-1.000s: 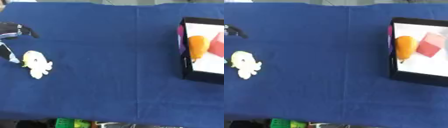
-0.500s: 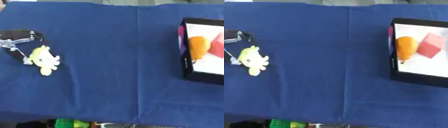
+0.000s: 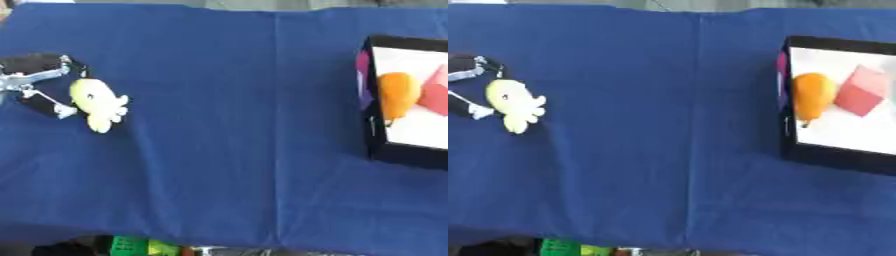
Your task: Pick up the objects with one hand, pass them to the other hand, and then place them into the box on the other side of the table.
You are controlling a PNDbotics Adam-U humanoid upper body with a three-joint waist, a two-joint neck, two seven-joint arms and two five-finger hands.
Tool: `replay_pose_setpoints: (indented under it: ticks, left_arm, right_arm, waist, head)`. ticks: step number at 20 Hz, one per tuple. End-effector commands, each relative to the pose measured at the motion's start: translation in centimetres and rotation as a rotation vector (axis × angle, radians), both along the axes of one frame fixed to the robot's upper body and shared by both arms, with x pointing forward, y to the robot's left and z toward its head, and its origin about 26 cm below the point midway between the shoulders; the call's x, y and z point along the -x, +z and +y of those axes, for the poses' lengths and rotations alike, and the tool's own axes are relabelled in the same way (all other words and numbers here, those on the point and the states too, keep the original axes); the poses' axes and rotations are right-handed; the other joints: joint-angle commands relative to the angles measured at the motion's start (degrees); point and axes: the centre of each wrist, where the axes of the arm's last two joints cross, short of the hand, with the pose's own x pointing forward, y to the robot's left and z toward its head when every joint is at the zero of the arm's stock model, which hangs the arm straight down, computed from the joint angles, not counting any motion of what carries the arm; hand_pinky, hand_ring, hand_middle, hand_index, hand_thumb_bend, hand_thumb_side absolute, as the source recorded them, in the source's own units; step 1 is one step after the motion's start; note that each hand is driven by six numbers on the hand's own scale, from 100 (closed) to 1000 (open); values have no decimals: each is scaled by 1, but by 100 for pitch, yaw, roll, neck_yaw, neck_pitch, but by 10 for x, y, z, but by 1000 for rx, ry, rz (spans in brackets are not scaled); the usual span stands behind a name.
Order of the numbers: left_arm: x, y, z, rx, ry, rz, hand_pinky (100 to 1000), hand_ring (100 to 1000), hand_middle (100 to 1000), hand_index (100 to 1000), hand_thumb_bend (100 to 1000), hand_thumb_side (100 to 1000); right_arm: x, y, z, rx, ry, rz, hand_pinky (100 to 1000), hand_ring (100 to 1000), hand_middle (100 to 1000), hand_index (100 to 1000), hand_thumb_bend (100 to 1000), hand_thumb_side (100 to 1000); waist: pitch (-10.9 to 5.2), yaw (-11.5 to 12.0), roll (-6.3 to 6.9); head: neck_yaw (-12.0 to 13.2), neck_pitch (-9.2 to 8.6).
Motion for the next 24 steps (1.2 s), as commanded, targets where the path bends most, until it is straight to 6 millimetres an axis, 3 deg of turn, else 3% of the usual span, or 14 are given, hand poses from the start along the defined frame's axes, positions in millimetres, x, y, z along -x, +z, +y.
replay_pose_setpoints:
  ticks: [1, 3, 5, 8, 13, 16, 19, 24]
  left_arm:
    - [8, 31, 13, -38, -114, 47, 847, 747, 571, 674, 100, 100]
    - [10, 37, 8, 91, -73, 43, 827, 701, 551, 669, 100, 111]
    - [11, 40, -2, 213, -37, 38, 821, 663, 533, 667, 100, 167]
    - [12, 42, -26, 358, -4, 22, 811, 639, 524, 667, 100, 234]
    - [12, 32, -77, 544, 23, -34, 802, 587, 504, 656, 100, 378]
    - [15, 26, -112, 660, 29, -107, 804, 577, 502, 654, 100, 403]
    - [19, 13, -144, 787, 59, -174, 807, 563, 497, 653, 100, 484]
    - [25, -1, -172, 917, 118, -311, 799, 552, 491, 646, 100, 492]
  right_arm:
    - [4, 17, 1, 49, 2, -28, 1000, 1000, 1000, 1000, 100, 616]
    - [4, 19, 6, 69, 16, -40, 1000, 1000, 1000, 1000, 100, 601]
    - [3, 21, 12, 93, 31, -53, 1000, 1000, 1000, 1000, 100, 511]
    - [2, 25, 25, 139, 81, -81, 1000, 1000, 1000, 1000, 100, 445]
    - [0, 39, 56, 242, 209, -128, 1000, 1000, 1000, 1000, 100, 313]
    - [-2, 48, 79, 337, 303, -151, 1000, 1000, 1000, 1000, 100, 243]
    - [-5, 54, 102, 435, 400, -149, 1000, 1000, 1000, 1000, 100, 238]
    - [-10, 54, 140, 588, 550, -126, 1000, 1000, 1000, 1000, 100, 251]
  waist:
    - [-152, 16, 4]
    - [-159, 32, -3]
    - [-166, 41, -19]
    - [-175, 45, -48]
    - [-184, 71, -87]
    - [-189, 74, -116]
    - [-197, 71, -152]
    - [-210, 42, -213]
  head:
    - [-58, 7]
    - [-129, -2]
    - [-181, -15]
    - [-230, -32]
    - [-285, -73]
    - [-307, -88]
    - [-322, -101]
    - [-351, -112]
